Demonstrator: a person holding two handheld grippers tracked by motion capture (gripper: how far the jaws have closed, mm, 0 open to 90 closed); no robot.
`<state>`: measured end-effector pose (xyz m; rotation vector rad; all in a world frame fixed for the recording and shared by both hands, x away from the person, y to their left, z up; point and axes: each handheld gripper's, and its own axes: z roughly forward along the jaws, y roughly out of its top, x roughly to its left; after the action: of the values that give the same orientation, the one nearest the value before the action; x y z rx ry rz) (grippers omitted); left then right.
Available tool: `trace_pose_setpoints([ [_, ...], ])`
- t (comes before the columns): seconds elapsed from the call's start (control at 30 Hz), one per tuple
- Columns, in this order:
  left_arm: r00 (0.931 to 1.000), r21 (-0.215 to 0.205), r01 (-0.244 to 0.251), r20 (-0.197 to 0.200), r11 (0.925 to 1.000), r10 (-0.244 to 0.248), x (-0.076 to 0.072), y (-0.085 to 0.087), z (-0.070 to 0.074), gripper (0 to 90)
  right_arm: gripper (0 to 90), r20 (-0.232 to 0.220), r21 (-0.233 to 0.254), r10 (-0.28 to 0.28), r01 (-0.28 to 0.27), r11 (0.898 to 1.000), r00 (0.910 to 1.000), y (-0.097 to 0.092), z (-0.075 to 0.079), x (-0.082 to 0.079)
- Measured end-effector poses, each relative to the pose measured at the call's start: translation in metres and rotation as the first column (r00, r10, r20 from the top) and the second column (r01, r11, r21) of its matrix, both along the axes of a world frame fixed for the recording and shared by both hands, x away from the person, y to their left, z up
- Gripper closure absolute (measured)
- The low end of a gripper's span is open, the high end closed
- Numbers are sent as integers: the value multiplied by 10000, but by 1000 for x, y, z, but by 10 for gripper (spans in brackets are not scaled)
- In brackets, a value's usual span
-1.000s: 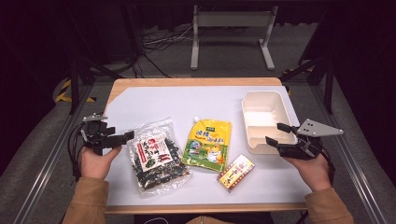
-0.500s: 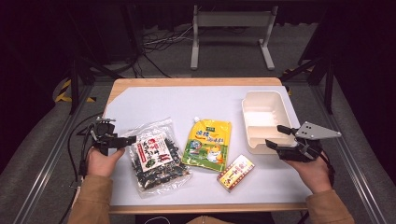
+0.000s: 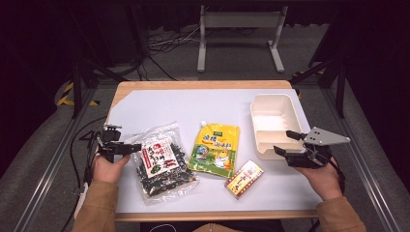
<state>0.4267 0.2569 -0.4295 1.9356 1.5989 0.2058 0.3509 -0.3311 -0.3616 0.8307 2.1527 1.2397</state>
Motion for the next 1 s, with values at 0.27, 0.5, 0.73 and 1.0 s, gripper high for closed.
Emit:
trace_pose_setpoints([
  [0.27,9995,28,124,-307,9999,-123,1,-3,-4,227,273,10,-85,3,-3,10000,10000,1,-1,0],
  [0.5,9995,284,210,-258,9994,-202,-1,-7,-5,318,272,181,-109,-133,135,9998,9997,-3,1,-1],
  [0.73,9993,747,376,29,9965,-380,-6,-15,-6,472,270,426,-136,-289,295,9995,9987,-6,3,-2],
  [1.0,9996,654,222,147,9976,-232,-8,-16,-7,603,269,396,-136,-307,313,9994,9987,-7,2,-2],
])
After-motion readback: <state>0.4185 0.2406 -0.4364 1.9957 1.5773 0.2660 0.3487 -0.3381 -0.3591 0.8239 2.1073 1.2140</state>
